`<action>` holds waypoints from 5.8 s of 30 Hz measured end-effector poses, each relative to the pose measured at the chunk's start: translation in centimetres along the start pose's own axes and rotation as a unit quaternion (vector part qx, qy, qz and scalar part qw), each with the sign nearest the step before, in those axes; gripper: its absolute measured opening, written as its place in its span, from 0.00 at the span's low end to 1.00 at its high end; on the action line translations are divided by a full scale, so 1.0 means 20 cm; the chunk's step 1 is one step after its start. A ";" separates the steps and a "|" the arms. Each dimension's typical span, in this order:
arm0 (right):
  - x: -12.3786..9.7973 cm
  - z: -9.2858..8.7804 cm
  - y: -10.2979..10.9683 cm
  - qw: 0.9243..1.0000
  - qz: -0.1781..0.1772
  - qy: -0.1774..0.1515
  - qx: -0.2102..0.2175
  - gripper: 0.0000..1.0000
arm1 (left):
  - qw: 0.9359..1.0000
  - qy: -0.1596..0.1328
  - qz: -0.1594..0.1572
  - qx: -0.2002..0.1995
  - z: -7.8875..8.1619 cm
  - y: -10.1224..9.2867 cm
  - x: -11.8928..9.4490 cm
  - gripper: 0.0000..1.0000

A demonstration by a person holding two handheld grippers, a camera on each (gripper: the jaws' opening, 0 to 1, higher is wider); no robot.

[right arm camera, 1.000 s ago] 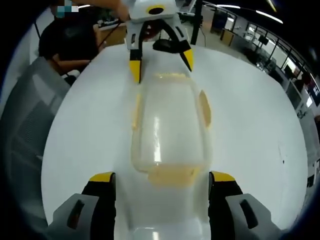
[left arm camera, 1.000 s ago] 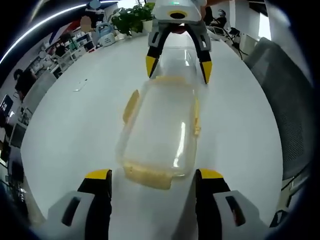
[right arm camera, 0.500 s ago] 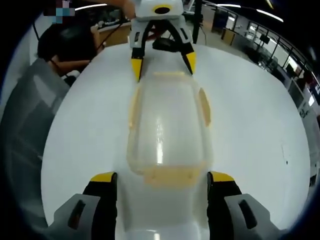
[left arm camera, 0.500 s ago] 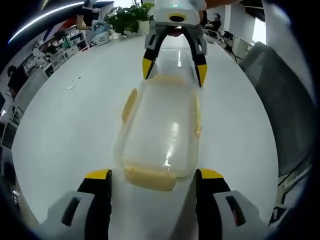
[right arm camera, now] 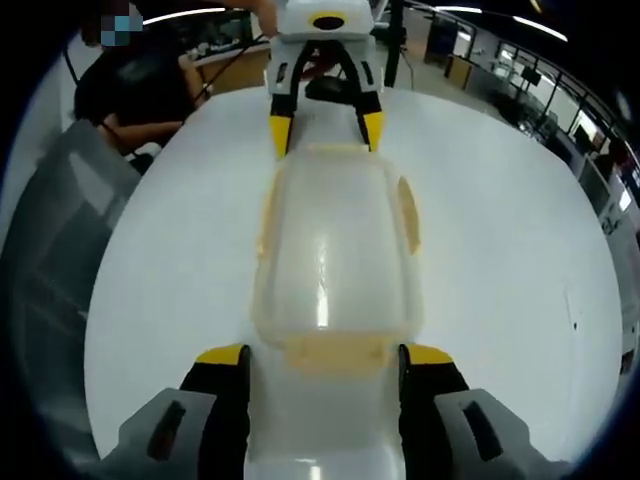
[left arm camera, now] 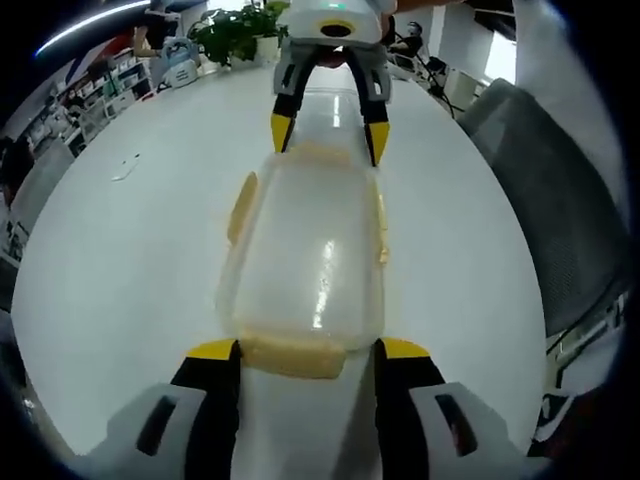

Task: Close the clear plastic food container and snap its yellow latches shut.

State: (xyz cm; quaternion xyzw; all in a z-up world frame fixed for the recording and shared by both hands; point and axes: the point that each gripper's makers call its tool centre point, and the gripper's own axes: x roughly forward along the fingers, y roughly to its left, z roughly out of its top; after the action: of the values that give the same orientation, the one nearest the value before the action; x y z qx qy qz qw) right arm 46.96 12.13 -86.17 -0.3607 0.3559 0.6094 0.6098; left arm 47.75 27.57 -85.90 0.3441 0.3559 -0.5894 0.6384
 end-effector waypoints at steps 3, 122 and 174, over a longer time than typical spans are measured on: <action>-0.01 -0.01 -0.01 1.000 -0.004 0.005 0.003 0.46 | 1.000 -0.001 -0.004 0.007 0.00 -0.01 0.00 0.52; -0.62 -0.21 0.07 0.998 -0.009 0.042 -0.054 0.38 | 0.997 0.041 0.064 -0.017 0.61 -0.20 -0.16 0.38; -0.85 -0.67 0.00 0.997 -0.001 0.056 -0.056 0.38 | 0.997 0.029 0.064 -0.032 1.04 -0.18 0.11 0.38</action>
State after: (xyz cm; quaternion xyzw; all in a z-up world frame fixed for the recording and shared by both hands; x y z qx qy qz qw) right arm 46.93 -7.84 -77.74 -0.4282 0.3546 0.6067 0.5681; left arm 45.20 8.31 -77.18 0.3623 0.3698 -0.5253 0.6753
